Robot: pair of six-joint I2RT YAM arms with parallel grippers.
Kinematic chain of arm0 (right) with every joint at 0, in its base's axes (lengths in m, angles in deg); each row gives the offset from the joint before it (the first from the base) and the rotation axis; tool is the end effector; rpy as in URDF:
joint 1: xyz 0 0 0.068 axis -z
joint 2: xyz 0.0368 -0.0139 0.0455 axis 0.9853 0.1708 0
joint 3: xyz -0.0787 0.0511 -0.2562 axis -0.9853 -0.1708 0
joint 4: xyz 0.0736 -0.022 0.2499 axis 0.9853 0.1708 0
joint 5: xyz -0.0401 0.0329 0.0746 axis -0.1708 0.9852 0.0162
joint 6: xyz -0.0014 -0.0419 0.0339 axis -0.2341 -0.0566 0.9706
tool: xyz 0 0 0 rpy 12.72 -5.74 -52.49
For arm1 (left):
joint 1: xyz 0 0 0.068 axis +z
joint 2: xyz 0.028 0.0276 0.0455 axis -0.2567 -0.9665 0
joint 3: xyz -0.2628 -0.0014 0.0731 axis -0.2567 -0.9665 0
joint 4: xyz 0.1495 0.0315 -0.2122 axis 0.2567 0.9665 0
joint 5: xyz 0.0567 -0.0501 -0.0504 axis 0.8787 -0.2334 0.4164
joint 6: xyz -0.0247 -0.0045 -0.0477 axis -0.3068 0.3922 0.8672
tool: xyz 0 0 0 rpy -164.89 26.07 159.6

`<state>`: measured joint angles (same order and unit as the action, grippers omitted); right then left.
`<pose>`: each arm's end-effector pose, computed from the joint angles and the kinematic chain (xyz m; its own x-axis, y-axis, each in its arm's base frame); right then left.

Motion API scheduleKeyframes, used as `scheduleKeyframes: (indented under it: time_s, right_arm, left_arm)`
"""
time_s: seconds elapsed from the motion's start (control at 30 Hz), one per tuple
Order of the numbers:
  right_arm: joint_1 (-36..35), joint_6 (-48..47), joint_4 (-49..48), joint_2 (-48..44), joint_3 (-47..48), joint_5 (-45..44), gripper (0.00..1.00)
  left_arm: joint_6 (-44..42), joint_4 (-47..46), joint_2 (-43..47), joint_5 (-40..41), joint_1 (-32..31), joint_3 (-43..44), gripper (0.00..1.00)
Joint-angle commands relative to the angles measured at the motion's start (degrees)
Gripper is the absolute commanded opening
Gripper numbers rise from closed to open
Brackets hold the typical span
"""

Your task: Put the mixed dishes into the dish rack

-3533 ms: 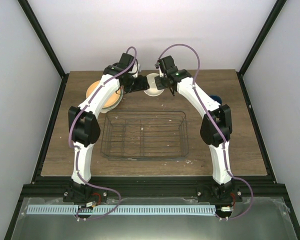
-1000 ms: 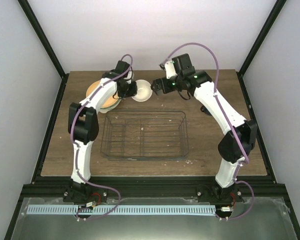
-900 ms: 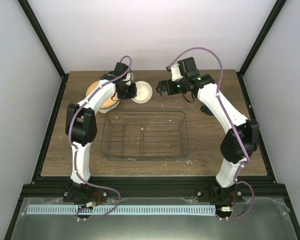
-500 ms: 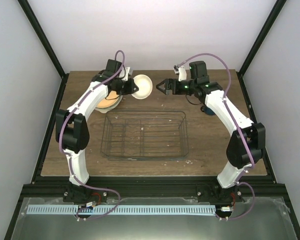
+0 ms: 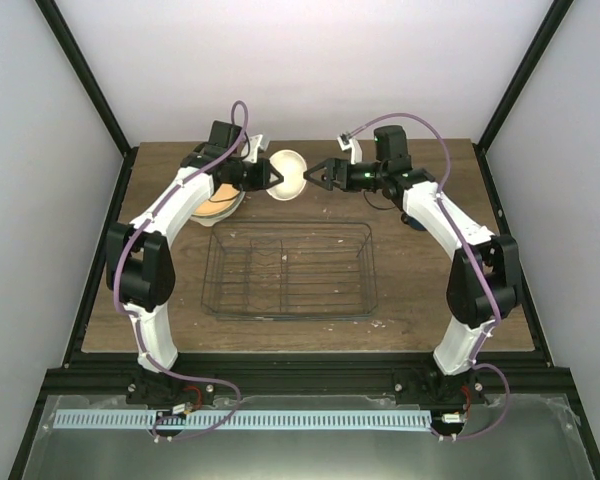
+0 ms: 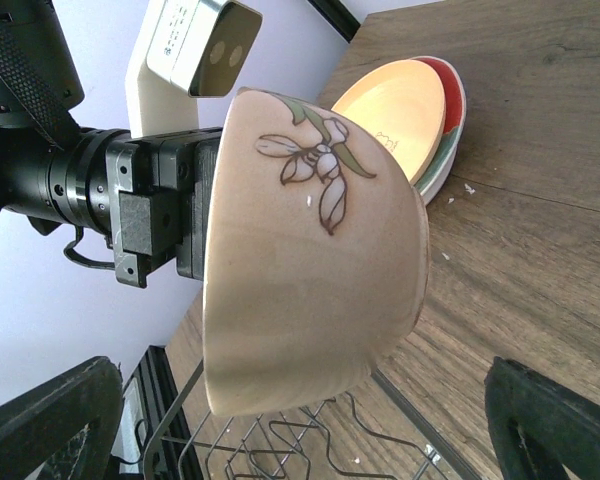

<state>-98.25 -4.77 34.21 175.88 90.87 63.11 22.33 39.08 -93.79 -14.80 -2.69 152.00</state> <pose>0.3730 0.1501 0.3124 -0.7684 0.0248 -0.6394 -0.5642 0.4454 0.6952 0.4079 -0.1490 0.2907 -0.8371 0.0038 -0.5471 0.3774 0.7281 -0.5723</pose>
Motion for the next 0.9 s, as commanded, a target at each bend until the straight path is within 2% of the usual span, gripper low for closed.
scheduleKeyframes:
  time_s: [0.0, 0.73, 0.87]
  right_arm:
    - [0.49, 0.91, -2.86, 1.69, 0.21, 2.49, 1.00]
    - [-2.53, 7.29, -15.19, 5.96, -1.48, 8.93, 1.00]
    - [-3.11, 6.98, -14.69, 5.87, -1.32, 9.28, 0.93]
  left_arm:
    - [-0.86, -3.75, 3.22, -4.05, -0.19, 0.33, 0.00]
    - [-0.45, -5.63, 2.53, -7.63, -2.91, -0.40, 0.00]
    - [-0.55, -5.68, 2.37, -7.25, -2.92, -0.46, 0.00]
